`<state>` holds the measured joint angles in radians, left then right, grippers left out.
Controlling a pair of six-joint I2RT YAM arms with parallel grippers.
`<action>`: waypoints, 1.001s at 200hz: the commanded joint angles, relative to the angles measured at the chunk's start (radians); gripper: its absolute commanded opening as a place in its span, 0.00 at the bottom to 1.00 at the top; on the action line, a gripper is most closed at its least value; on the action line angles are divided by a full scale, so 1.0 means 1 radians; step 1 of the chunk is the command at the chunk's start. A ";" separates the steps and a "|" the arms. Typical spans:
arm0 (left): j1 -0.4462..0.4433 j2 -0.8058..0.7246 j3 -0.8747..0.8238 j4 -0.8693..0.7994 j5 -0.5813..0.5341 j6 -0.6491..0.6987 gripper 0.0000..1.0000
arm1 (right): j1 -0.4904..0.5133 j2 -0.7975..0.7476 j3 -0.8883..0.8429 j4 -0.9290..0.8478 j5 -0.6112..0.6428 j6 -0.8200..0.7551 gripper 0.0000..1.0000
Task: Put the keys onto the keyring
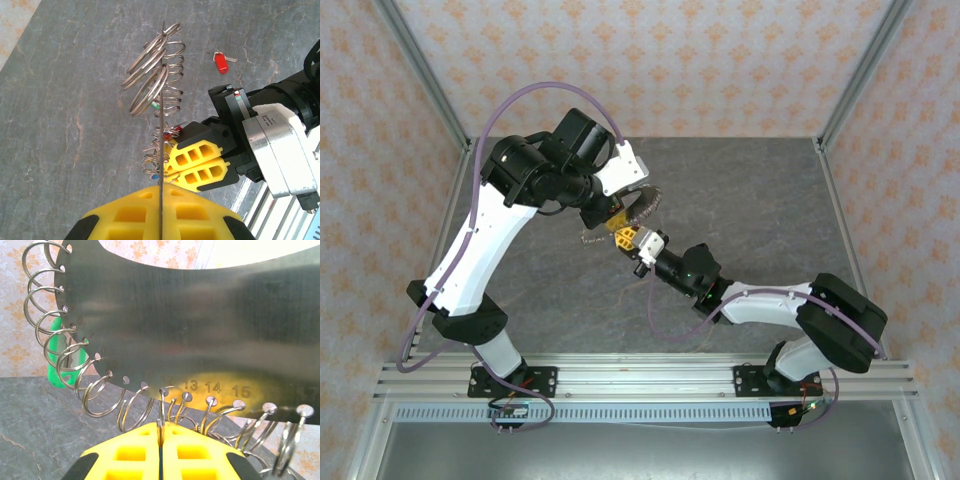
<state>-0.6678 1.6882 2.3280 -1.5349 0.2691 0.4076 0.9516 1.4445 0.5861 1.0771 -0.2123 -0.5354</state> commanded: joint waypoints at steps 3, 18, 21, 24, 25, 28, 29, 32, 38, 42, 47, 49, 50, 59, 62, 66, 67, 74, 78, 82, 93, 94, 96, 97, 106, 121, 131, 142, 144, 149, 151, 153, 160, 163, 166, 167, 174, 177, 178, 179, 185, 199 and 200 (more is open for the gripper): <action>-0.009 -0.039 -0.003 0.041 -0.027 -0.020 0.00 | 0.010 -0.027 -0.001 0.016 0.000 0.003 0.08; -0.009 -0.039 -0.004 0.044 -0.029 -0.022 0.00 | 0.011 -0.027 0.003 0.018 0.002 0.002 0.08; -0.009 -0.039 -0.004 0.044 -0.030 -0.023 0.00 | 0.013 -0.028 0.003 0.018 0.002 0.003 0.09; -0.009 -0.040 -0.004 0.044 -0.031 -0.023 0.00 | 0.013 -0.028 0.004 0.017 -0.001 0.004 0.09; -0.009 -0.040 -0.004 0.044 -0.030 -0.023 0.00 | 0.013 -0.027 0.004 0.017 -0.001 0.004 0.09; -0.009 -0.039 -0.004 0.045 -0.032 -0.024 0.00 | 0.013 -0.029 0.006 0.017 -0.005 0.003 0.09; -0.009 -0.040 -0.004 0.045 -0.032 -0.023 0.00 | 0.013 -0.029 0.006 0.017 -0.005 0.003 0.09; -0.009 -0.040 -0.004 0.045 -0.033 -0.025 0.00 | 0.014 -0.029 0.006 0.017 -0.008 0.002 0.10; -0.009 -0.040 -0.004 0.047 -0.037 -0.027 0.00 | 0.015 -0.027 0.006 0.017 -0.009 0.001 0.11; -0.009 -0.040 -0.004 0.047 -0.038 -0.029 0.00 | 0.017 -0.027 0.007 0.017 -0.009 0.002 0.12; -0.009 -0.039 -0.004 0.049 -0.040 -0.030 0.00 | 0.018 -0.028 0.005 0.017 -0.007 0.002 0.13; -0.009 -0.039 -0.005 0.050 -0.041 -0.030 0.00 | 0.019 -0.028 0.005 0.017 -0.008 0.002 0.13; -0.009 -0.039 -0.005 0.050 -0.042 -0.030 0.00 | 0.018 -0.027 0.006 0.017 -0.007 0.001 0.13; -0.009 -0.040 -0.006 0.049 -0.042 -0.032 0.00 | 0.022 -0.027 0.004 0.017 -0.006 -0.001 0.13; -0.009 -0.040 -0.006 0.049 -0.043 -0.032 0.00 | 0.022 -0.027 0.004 0.017 -0.005 -0.001 0.13; -0.009 -0.040 -0.006 0.050 -0.042 -0.033 0.00 | 0.022 -0.028 0.003 0.017 -0.004 -0.001 0.13; -0.009 -0.040 -0.006 0.050 -0.042 -0.033 0.00 | 0.022 -0.029 0.003 0.017 -0.003 -0.001 0.13; -0.009 -0.040 -0.007 0.051 -0.042 -0.034 0.00 | 0.024 -0.029 0.003 0.017 -0.001 -0.003 0.13; -0.009 -0.039 -0.008 0.051 -0.042 -0.035 0.00 | 0.025 -0.029 0.002 0.018 0.000 -0.004 0.13; -0.009 -0.040 -0.007 0.050 -0.042 -0.034 0.00 | 0.026 -0.029 0.001 0.019 0.004 -0.005 0.13; -0.008 -0.039 -0.007 0.052 -0.039 -0.035 0.00 | 0.027 -0.028 0.003 0.026 0.013 -0.006 0.13; -0.008 -0.040 -0.008 0.052 -0.038 -0.035 0.00 | 0.028 -0.028 0.003 0.028 0.015 -0.006 0.13; -0.009 -0.040 -0.007 0.052 -0.038 -0.034 0.00 | 0.028 -0.028 0.003 0.029 0.016 -0.007 0.13; -0.009 -0.040 -0.007 0.053 -0.039 -0.035 0.00 | 0.028 -0.028 0.002 0.029 0.016 -0.007 0.13; -0.008 -0.040 -0.007 0.052 -0.038 -0.035 0.00 | 0.030 -0.026 0.006 0.030 0.020 -0.009 0.13; -0.009 -0.041 -0.006 0.054 -0.037 -0.035 0.00 | 0.031 -0.023 0.010 0.032 0.027 -0.014 0.13; -0.008 -0.041 -0.006 0.054 -0.035 -0.035 0.00 | 0.033 -0.023 0.014 0.034 0.027 -0.017 0.13; -0.009 -0.040 -0.007 0.053 -0.037 -0.034 0.00 | 0.035 -0.023 0.016 0.036 0.028 -0.019 0.14; -0.009 -0.040 -0.008 0.053 -0.037 -0.035 0.00 | 0.034 -0.023 0.017 0.035 0.028 -0.020 0.14; -0.009 -0.039 -0.008 0.053 -0.036 -0.035 0.00 | 0.036 -0.022 0.017 0.035 0.029 -0.022 0.14; -0.009 -0.039 -0.009 0.053 -0.036 -0.035 0.00 | 0.037 -0.024 0.017 0.035 0.029 -0.023 0.14; -0.009 -0.039 -0.007 0.052 -0.038 -0.035 0.00 | 0.038 -0.023 0.017 0.035 0.028 -0.024 0.14; -0.009 -0.040 -0.007 0.053 -0.038 -0.035 0.00 | 0.039 -0.025 0.017 0.035 0.026 -0.025 0.14; -0.009 -0.040 -0.008 0.054 -0.040 -0.035 0.00 | 0.040 -0.026 0.018 0.033 0.025 -0.026 0.14; -0.009 -0.039 -0.007 0.053 -0.040 -0.035 0.00 | 0.040 -0.026 0.018 0.033 0.026 -0.025 0.14; -0.009 -0.039 -0.008 0.054 -0.040 -0.035 0.00 | 0.040 -0.026 0.018 0.033 0.027 -0.025 0.14; -0.009 -0.040 -0.007 0.056 -0.043 -0.035 0.00 | 0.043 -0.025 0.018 0.030 0.030 -0.027 0.14; -0.009 -0.041 -0.007 0.056 -0.045 -0.035 0.00 | 0.044 -0.026 0.017 0.030 0.031 -0.029 0.14; -0.009 -0.041 -0.007 0.056 -0.044 -0.036 0.00 | 0.045 -0.026 0.016 0.030 0.031 -0.030 0.14; -0.009 -0.041 -0.008 0.055 -0.045 -0.036 0.00 | 0.045 -0.025 0.017 0.030 0.032 -0.029 0.14; -0.008 -0.041 -0.007 0.057 -0.051 -0.036 0.00 | 0.046 -0.025 0.014 0.031 0.034 -0.030 0.14; -0.009 -0.043 -0.009 0.059 -0.060 -0.038 0.00 | 0.049 -0.026 0.008 0.034 0.045 -0.028 0.14; -0.009 -0.042 -0.009 0.058 -0.060 -0.039 0.00 | 0.049 -0.026 0.008 0.034 0.046 -0.028 0.14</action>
<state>-0.6682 1.6836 2.3211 -1.5280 0.2459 0.3897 0.9905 1.4445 0.5865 1.0779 -0.1829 -0.5545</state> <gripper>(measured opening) 0.047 0.137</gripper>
